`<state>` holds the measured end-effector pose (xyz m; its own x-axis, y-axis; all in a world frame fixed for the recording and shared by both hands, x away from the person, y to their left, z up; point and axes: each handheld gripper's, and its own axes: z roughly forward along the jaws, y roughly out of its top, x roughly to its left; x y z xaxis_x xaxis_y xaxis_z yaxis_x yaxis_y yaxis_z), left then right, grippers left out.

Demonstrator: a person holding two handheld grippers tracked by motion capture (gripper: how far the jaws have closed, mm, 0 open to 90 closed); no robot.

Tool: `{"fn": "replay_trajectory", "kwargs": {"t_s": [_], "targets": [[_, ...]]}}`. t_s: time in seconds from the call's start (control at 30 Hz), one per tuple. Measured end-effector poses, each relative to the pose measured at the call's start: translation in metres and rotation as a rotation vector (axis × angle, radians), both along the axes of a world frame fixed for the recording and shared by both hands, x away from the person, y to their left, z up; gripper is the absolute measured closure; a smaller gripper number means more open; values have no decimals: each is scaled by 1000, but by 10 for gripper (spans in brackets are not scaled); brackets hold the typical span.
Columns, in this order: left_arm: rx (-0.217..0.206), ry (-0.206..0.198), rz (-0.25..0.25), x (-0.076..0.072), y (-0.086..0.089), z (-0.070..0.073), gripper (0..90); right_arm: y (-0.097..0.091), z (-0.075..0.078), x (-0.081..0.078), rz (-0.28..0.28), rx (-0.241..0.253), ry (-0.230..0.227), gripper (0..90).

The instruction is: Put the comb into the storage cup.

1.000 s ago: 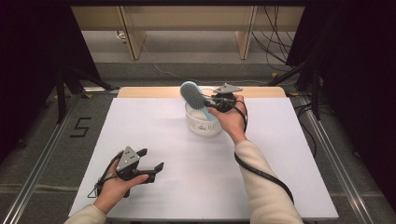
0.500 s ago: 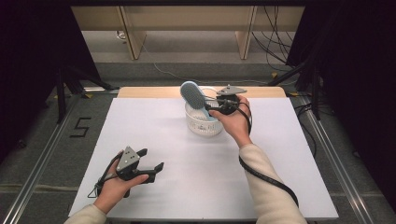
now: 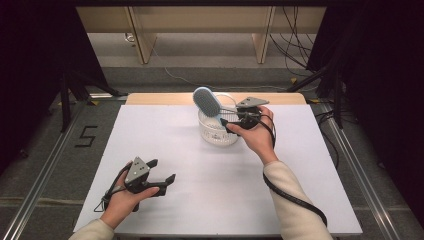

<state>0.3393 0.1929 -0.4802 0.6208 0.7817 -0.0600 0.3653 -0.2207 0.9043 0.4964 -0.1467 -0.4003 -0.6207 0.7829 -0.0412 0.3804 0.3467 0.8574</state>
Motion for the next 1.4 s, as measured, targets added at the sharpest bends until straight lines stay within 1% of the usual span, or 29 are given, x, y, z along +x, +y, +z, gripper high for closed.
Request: {"fn": "replay_trajectory", "kwargs": {"t_s": [0.13, 0.27, 0.4, 0.53, 0.9, 1.13, 1.4], "targets": [[2, 1, 1, 0, 0, 0, 156, -4, -1, -6, 5, 7, -14, 233], [2, 0, -1, 0, 0, 0, 156, -6, -2, -10, 15, -1, -13, 227], [2, 1, -1, 0, 0, 0, 156, -9, -2, -13, 15, 2, -17, 223], [1, 1, 1, 0, 0, 0, 156, -11, -3, -17, 15, -11, -12, 223], [2, 1, 2, 0, 0, 0, 156, -18, -4, -26, 25, -6, -9, 210], [1, 1, 3, 0, 0, 0, 156, -22, -5, -30, 30, -14, -18, 205], [2, 2, 3, 0, 0, 0, 156, -27, -7, -36, 33, -11, -10, 203]]}}
